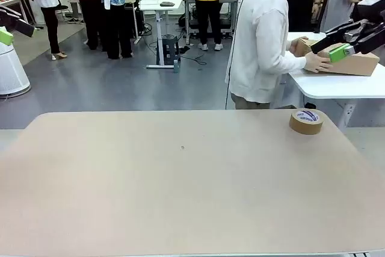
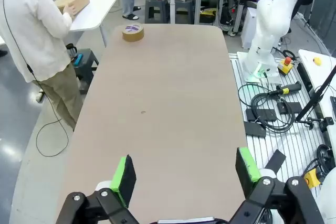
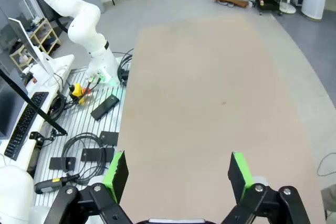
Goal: Wrap the clocks to prevent damage.
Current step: After the human seals the box with tape, release both hands from the side flaps of the Package Box.
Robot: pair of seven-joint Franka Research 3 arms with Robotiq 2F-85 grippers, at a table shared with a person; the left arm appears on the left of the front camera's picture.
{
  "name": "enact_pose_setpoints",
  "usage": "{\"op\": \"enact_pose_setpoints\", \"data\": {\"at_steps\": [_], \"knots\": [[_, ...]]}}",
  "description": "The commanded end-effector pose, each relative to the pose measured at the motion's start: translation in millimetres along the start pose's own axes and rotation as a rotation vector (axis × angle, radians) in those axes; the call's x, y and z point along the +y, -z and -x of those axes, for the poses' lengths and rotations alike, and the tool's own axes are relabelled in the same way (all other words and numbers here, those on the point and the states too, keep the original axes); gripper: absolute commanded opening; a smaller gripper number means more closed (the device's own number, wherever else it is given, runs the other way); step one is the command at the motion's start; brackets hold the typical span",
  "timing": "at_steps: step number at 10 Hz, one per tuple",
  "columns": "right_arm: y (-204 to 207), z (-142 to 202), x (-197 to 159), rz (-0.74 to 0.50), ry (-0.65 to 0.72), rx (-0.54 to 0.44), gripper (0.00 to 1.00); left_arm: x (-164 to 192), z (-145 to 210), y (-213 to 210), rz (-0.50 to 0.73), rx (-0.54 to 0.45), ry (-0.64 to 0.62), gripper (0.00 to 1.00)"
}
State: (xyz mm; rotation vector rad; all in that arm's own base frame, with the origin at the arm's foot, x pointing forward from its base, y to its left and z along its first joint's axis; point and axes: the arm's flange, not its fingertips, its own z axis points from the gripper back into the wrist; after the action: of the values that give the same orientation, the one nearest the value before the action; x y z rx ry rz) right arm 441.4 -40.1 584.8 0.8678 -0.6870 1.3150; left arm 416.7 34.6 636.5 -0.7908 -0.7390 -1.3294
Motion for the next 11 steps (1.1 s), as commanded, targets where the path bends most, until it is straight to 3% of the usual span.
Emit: {"op": "enact_pose_setpoints", "data": {"at_steps": [1,8,9,11], "knots": [[2.6,3.3,0.9,0.002,-0.015,-0.008,1.00,-1.0,1.4,-2.4,0.001,-0.024,0.012,1.00],[6.0,1.4,0.5,0.020,-0.017,0.026,1.00,0.6,0.2,-5.6,-0.056,0.058,0.015,1.00],[1.0,-0.2,-0.4,0.006,0.000,0.011,1.00,0.3,1.7,-4.5,-0.017,0.008,-0.001,1.00],[1.0,-0.2,-0.4,0.006,0.000,0.011,1.00,0.3,1.7,-4.5,-0.017,0.008,-0.001,1.00]]}}
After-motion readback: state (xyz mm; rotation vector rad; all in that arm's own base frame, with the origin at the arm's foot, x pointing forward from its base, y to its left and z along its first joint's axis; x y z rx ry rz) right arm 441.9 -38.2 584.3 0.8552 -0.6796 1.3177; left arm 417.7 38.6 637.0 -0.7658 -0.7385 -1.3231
